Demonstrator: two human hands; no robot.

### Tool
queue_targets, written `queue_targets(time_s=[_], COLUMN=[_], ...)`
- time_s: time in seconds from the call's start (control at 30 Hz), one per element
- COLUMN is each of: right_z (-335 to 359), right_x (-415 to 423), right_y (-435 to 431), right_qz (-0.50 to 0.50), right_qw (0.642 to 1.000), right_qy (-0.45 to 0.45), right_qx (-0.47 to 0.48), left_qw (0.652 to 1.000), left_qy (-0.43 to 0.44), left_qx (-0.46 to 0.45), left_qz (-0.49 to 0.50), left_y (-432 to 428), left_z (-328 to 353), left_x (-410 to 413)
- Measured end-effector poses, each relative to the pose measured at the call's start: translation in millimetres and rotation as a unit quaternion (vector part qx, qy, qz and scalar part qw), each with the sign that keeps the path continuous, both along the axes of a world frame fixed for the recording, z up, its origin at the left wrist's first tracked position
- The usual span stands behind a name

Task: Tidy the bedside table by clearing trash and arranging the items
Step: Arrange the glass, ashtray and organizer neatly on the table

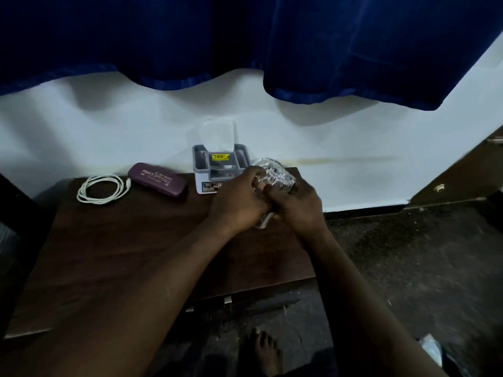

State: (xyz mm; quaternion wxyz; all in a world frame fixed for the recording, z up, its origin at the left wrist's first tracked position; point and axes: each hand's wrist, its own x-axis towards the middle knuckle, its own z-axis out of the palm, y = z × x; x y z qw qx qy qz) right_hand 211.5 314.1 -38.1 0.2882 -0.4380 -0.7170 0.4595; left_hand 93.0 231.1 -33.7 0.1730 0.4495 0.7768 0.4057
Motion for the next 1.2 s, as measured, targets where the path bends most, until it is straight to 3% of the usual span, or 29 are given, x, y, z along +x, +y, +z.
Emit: queue_targets(time_s=[0.13,0.23,0.33,0.53,0.73,0.93,1.0,1.1,1.2], right_z=[-4,-4,-6,-23,-43,-52,-52,-53,-52], right_x=[-11,-25,-41,-65,-74,-77,-77,-75,-72], right_y=[34,54,73,98,110,110,109,108,105], right_qz=[-0.099,-0.140,-0.143,-0.128,-0.115,-0.097,-0.094,-0.082,-0.073], right_qw=[0.987,0.978,0.978,0.973,0.973,0.968,0.969,0.970,0.971], right_qy=[-0.078,-0.056,-0.022,-0.051,-0.080,-0.110,-0.109,-0.109,-0.115], right_qx=[0.097,0.141,0.149,0.186,0.183,0.204,0.203,0.201,0.197], left_qw=[0.996,0.990,0.982,0.970,0.964,0.976,0.966,0.926,0.909], left_qy=[0.086,0.133,0.170,0.233,0.258,0.207,0.243,0.322,0.318], left_qx=[-0.004,-0.043,-0.070,-0.065,-0.054,-0.006,-0.040,-0.176,-0.262], left_qz=[0.018,0.031,0.035,0.024,0.013,0.065,0.080,0.094,0.054], left_y=[20,20,18,9,-4,-13,-18,-32,-46], left_z=[-9,-20,-26,-27,-21,-15,-19,-34,-47], left_x=[-1,-11,-22,-45,-63,-99,-120,-146,-162])
